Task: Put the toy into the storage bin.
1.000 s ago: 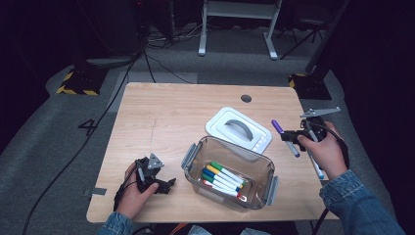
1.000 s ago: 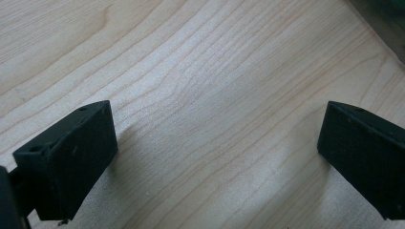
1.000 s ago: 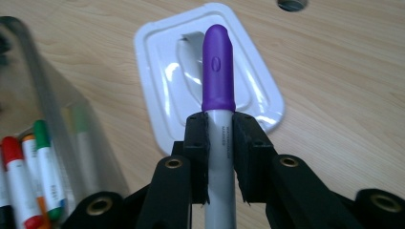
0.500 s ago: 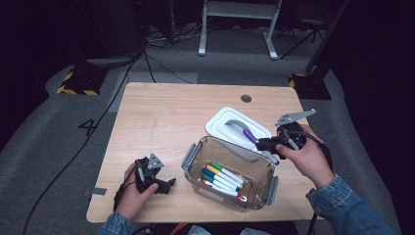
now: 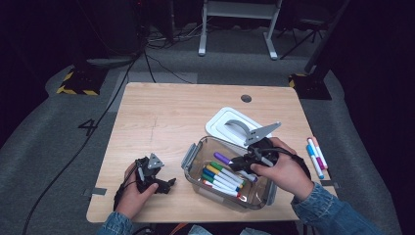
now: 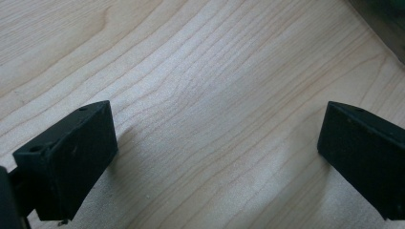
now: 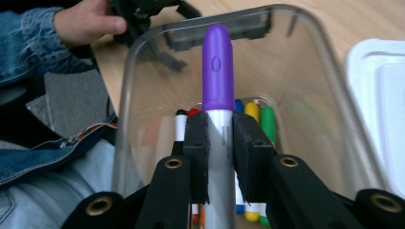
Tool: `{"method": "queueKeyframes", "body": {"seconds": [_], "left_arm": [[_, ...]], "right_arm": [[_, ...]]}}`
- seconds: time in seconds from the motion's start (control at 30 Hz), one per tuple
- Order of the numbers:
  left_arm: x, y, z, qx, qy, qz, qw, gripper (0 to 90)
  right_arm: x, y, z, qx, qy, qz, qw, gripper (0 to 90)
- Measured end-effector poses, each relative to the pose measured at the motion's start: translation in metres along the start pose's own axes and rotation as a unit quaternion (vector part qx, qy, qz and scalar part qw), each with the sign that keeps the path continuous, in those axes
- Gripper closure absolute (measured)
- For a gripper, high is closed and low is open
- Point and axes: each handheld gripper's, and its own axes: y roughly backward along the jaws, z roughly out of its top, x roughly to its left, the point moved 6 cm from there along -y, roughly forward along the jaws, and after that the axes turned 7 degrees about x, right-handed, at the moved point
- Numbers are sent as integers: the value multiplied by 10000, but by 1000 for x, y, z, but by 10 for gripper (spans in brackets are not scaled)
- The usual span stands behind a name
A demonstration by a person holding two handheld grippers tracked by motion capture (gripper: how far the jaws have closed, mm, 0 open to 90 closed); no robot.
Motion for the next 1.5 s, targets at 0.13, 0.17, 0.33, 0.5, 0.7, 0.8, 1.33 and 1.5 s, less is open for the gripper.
{"method": "queueKeyframes", "body": {"seconds": [0.13, 0.17, 0.33, 0.5, 0.7, 0.8, 1.33, 1.5], "left_arm": [[0, 0, 0, -1, 1, -1, 10000, 2], [0, 0, 0, 0, 0, 0, 10000, 2], [0, 0, 0, -1, 0, 0, 10000, 2], [0, 0, 0, -2, -2, 1, 10000, 2], [0, 0, 0, -1, -1, 0, 10000, 2], [0, 0, 0, 0, 0, -1, 10000, 2], [0, 0, 0, 0, -2, -1, 10000, 2], [0, 0, 0, 3, -1, -1, 10000, 2]], "right_arm": [[11, -15, 5, 145, 132, 152, 9997, 772], [13, -19, 5, 185, 159, 183, 9995, 772], [23, -42, 5, 472, 317, 432, 9974, 772], [27, -62, 2, 749, 389, 551, 9949, 772], [26, -85, -5, 1163, 388, 696, 9900, 772], [23, -94, -10, 1333, 336, 752, 9876, 772], [13, -109, -16, 1309, 215, 559, 9896, 656], [2, -91, -2, 601, 159, 96, 9980, 617]]}}
